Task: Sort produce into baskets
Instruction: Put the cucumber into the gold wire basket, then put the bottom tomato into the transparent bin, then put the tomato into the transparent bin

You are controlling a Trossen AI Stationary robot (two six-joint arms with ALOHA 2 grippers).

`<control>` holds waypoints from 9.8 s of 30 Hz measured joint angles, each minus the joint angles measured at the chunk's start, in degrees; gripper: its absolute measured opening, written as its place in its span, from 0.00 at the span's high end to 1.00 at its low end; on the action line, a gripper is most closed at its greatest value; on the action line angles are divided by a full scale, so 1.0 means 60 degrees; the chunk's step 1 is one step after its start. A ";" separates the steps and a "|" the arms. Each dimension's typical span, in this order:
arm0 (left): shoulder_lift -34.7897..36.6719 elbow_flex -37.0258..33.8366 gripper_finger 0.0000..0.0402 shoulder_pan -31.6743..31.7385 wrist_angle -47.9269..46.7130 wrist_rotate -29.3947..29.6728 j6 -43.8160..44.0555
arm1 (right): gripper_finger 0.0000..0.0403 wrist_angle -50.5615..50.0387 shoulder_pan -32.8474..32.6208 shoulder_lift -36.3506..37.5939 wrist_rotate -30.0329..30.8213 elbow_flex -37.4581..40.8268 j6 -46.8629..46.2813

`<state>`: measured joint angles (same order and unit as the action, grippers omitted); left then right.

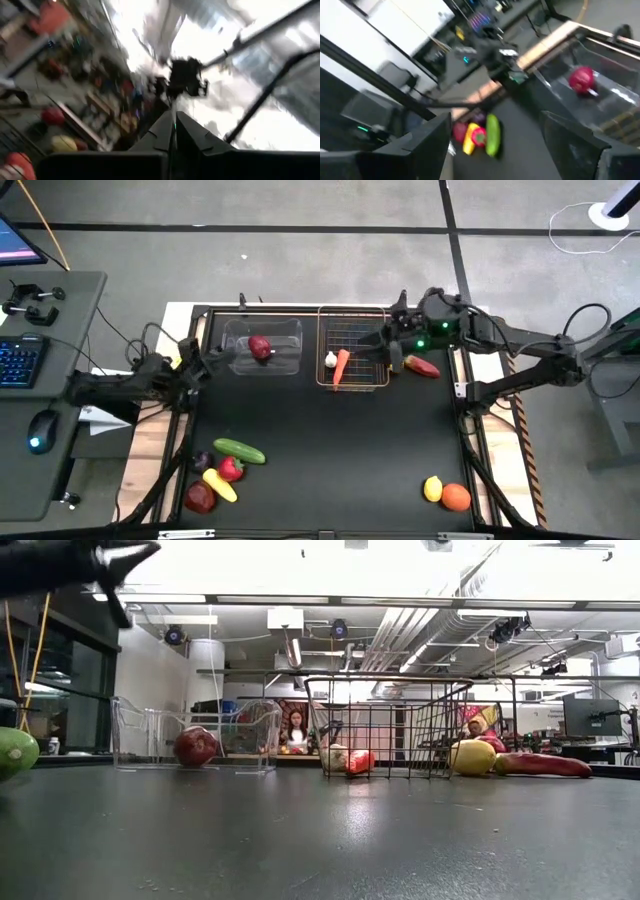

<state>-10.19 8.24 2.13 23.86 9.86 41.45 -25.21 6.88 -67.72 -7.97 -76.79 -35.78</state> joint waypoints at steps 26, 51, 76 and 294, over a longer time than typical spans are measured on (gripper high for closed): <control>-1.1620 0.7587 0.47 -0.5660 -1.1459 -0.2299 -0.3005 | 0.27 -0.4011 -0.1058 0.2678 0.1658 -0.0004 0.1304; -1.4600 0.7646 0.53 -0.5838 -1.1579 -0.1747 -0.2890 | 0.27 -0.4913 -0.1608 0.2736 0.1661 0.0000 0.2069; -0.7554 0.7634 0.63 -0.0954 -0.0120 -0.0973 -0.4518 | 0.27 -0.2689 -0.1604 0.1670 0.4946 0.0007 0.1486; -0.9675 0.8005 0.03 0.2989 -0.8798 -0.2869 -0.3302 | 0.27 -0.7104 -0.1406 0.1031 0.7200 0.0004 -0.1941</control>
<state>-68.24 56.27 20.06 -28.93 -7.35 21.64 -67.83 -1.56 -61.54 35.23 -76.77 -47.43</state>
